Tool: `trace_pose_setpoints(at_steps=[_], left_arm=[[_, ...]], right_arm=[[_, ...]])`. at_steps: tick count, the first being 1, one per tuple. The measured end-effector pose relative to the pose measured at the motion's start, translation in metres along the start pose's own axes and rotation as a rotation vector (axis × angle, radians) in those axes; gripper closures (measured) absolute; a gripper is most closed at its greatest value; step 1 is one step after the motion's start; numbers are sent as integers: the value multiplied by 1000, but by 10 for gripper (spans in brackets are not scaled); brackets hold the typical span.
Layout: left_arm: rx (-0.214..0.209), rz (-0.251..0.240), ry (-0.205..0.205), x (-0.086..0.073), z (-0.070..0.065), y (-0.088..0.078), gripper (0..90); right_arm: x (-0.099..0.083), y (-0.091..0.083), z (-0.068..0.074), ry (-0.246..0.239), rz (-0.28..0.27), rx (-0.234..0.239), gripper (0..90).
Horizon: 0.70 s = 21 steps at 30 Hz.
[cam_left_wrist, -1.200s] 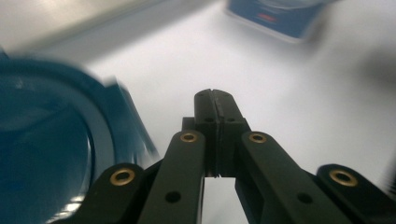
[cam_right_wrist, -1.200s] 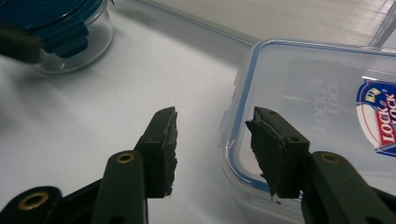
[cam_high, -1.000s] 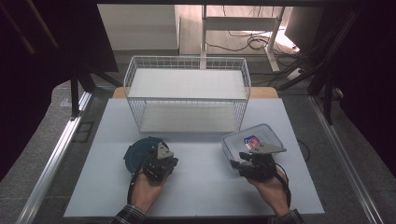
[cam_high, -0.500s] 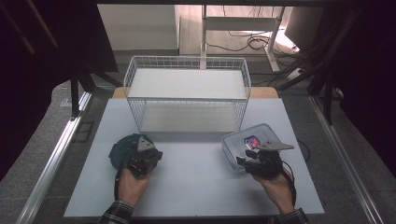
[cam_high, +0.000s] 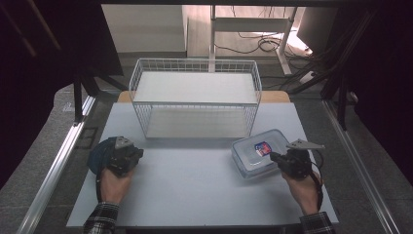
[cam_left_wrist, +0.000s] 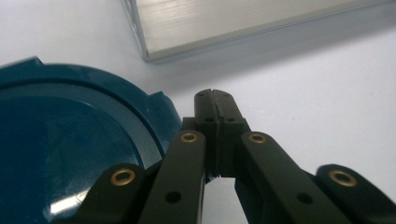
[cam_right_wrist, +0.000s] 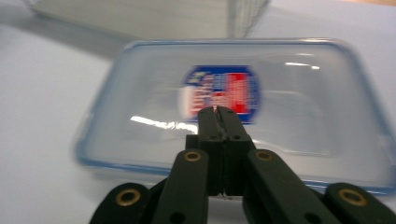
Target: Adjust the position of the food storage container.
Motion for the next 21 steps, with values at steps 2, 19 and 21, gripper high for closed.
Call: trace_pose_setpoints(at_steps=[2, 19, 21], left_arm=[[-39, -23, 6, -2, -4, -2, 867], [-227, -40, 85, -17, -52, 5, 898], [-227, -37, 89, -17, -54, 7, 897]], right_arm=[[3, 1, -13, 15, -7, -32, 900], [9, 24, -91, 155, 66, -160, 900], [9, 23, -88, 145, 70, -163, 900]])
Point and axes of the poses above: each handheld gripper's, and its own axes: y roughly forward along the jaws, x roughly out of its top, z roughly to its left, the point moved 5 cm from there along y, roughly forward along the jaws, and after that the axes turned 14 degrees about z, right-handed, at the moved point
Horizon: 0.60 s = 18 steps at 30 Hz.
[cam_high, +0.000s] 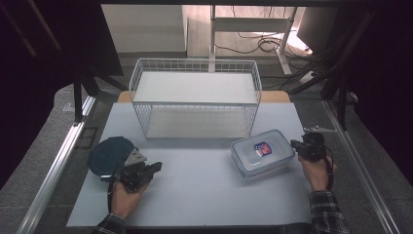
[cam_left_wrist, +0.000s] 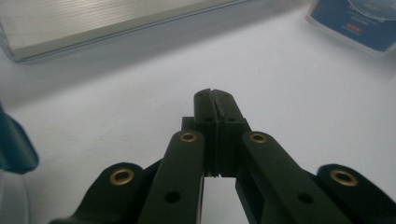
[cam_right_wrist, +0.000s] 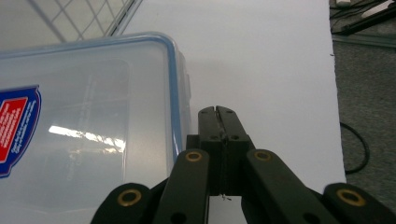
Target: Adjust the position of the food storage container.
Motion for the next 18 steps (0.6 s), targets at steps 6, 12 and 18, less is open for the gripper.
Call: trace_pose_setpoints(at_steps=[6, 12, 18], left_arm=[[-36, -8, -5, 2, -1, 0, 898], [-62, -4, -25, 2, 0, 2, 899], [-79, 12, -18, 3, -3, 6, 899]], right_arm=[[-4, 0, 38, -77, 22, 85, 900], [-5, 3, 75, -139, 43, 157, 900], [-11, 6, 129, -228, 70, 261, 900]])
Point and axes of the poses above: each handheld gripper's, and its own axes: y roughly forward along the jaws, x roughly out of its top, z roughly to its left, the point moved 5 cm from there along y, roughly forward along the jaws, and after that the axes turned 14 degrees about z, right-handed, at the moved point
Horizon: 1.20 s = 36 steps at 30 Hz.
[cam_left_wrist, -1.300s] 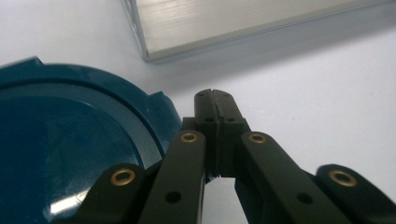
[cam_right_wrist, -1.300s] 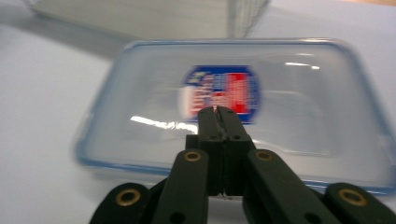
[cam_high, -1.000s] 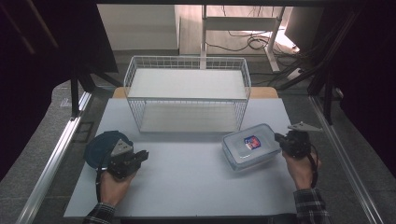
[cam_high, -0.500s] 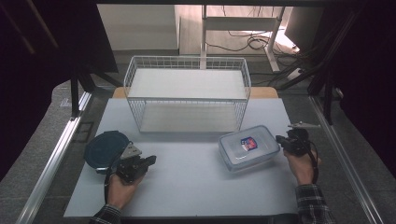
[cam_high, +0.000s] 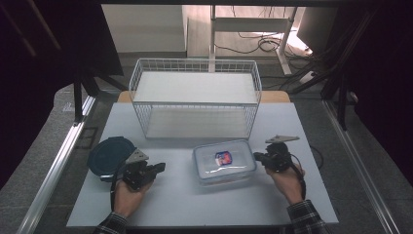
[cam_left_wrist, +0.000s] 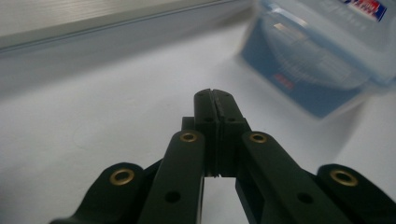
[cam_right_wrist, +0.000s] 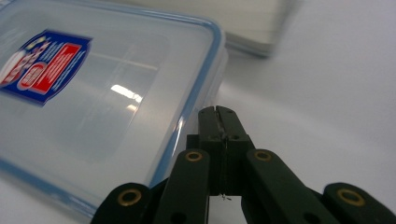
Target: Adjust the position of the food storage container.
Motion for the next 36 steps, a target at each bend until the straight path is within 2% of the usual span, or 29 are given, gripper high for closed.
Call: trace_pose_setpoints(at_steps=[2, 3, 4, 7, 8, 12, 14, 15, 17, 20, 24, 27, 28, 29, 31, 34, 36], left_arm=[[-3, 6, 6, 0, -1, 1, 899], [-4, 17, 13, -1, -2, 2, 899], [-3, 20, 14, -1, -3, 3, 899], [-9, 25, 5, 0, -3, 5, 899], [-26, 29, -2, 2, -3, 10, 899], [-41, 41, 8, 8, -7, 19, 899], [-40, 55, 20, 10, -10, 24, 899], [-16, 61, 22, 11, -10, 26, 900], [-31, 65, 14, 11, -9, 24, 900], [-29, 74, 7, 9, -6, 21, 900], [-28, 77, 4, 8, -3, 19, 900], [-29, 77, 1, 8, -3, 18, 899], [0, 68, 0, 7, -2, 15, 879], [28, 64, 6, 5, -1, 12, 799], [54, 57, 5, 2, 2, 7, 710], [60, 28, -8, -5, 6, -4, 548], [56, 10, -9, -5, 7, -9, 437]], right_arm=[[1, 5, 19, -46, 16, 50, 900], [3, 8, 34, -97, 20, 81, 900], [5, 8, 38, -109, 17, 72, 900], [7, 9, 38, -109, 14, 47, 900], [7, 14, 34, -98, 27, 24, 900], [5, 23, 36, -103, 61, 21, 900], [4, 25, 38, -101, 70, 29, 900], [3, 27, 39, -99, 76, 40, 900], [1, 26, 41, -100, 77, 29, 900], [-2, 26, 46, -99, 79, 58, 900], [-6, 24, 55, -111, 88, 60, 900], [-7, 23, 54, -108, 80, 78, 900], [-6, 21, 52, -98, 66, 82, 899], [-6, 17, 48, -100, 44, 58, 881], [-6, 11, 43, -101, 23, 24, 850], [-10, 1, 33, -87, -23, 30, 755], [-14, -3, 30, -83, -41, 26, 634]])
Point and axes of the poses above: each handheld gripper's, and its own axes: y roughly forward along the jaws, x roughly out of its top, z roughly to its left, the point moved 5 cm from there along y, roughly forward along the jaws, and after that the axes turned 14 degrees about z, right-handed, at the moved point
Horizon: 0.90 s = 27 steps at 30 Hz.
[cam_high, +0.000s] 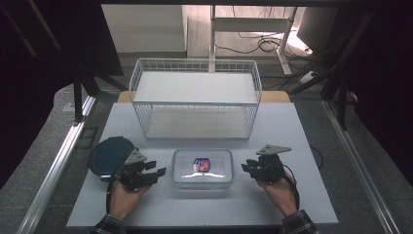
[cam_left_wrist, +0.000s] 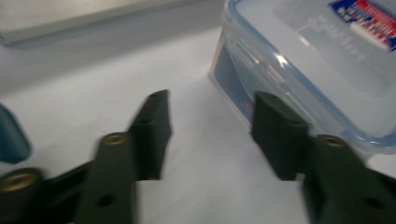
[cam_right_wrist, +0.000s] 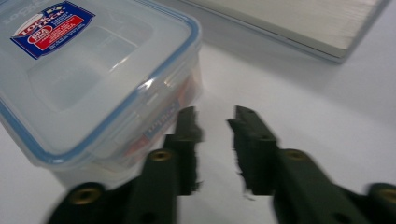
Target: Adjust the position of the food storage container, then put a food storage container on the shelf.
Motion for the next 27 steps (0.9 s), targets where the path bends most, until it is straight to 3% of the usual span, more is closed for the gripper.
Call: trace_pose_setpoints(at_steps=[7, 9, 12, 19, 27], left_arm=[[-59, -37, 12, -12, -4, -5, 118], [-59, -31, 27, -15, -6, -6, 63], [-73, -14, 35, -19, -7, -5, 42], [-68, -43, 64, -17, -8, -6, 30], [-102, -44, 92, -10, -13, -3, 28]], right_arm=[[-13, -2, -2, 14, -45, 16, 91], [-16, 0, -2, 10, -39, 6, 21], [-19, -1, -1, -14, -46, 7, 0], [-17, -3, 0, -26, -69, 19, 0], [-13, -3, 3, -35, -69, 44, 0]])
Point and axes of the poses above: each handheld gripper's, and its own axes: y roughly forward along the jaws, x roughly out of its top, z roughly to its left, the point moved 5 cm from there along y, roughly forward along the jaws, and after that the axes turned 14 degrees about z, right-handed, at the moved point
